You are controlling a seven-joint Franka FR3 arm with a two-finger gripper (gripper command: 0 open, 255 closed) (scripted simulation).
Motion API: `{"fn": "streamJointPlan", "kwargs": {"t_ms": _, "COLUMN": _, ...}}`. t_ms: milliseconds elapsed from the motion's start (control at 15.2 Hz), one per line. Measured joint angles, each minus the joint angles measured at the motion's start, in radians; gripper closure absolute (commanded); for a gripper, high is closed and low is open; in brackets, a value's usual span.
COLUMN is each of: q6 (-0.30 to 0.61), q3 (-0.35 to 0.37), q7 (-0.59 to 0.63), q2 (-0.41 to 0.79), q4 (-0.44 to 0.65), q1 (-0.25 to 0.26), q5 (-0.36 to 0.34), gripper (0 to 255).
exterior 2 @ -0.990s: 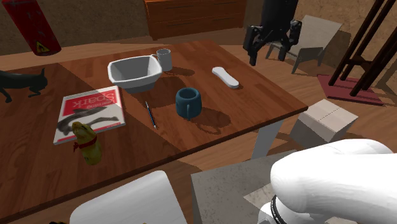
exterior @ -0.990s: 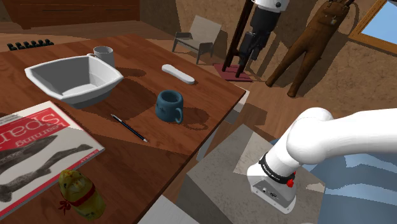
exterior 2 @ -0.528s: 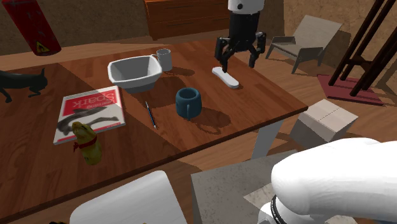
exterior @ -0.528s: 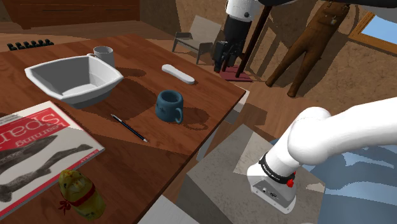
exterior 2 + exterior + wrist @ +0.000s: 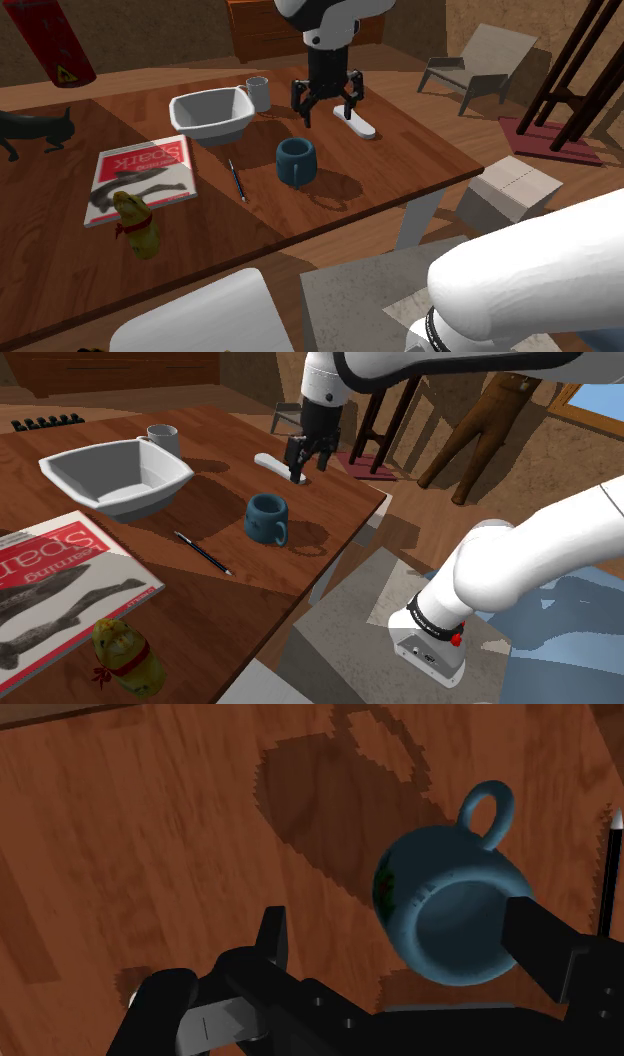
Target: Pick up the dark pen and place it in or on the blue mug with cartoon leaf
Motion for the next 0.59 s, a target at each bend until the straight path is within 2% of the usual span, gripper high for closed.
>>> {"fn": "streamJointPlan", "kwargs": {"t_ms": 396, "q6": 0.105, "q3": 0.084, "q7": 0.102, "q2": 0.194, "q4": 0.096, "q1": 0.019, "q5": -0.027, "gripper": 0}}
{"fn": "streamJointPlan", "kwargs": {"t_ms": 594, "q6": 0.144, "q3": 0.123, "q7": 0.166, "q2": 0.312, "q4": 0.173, "q1": 0.032, "q5": -0.064, "gripper": 0}}
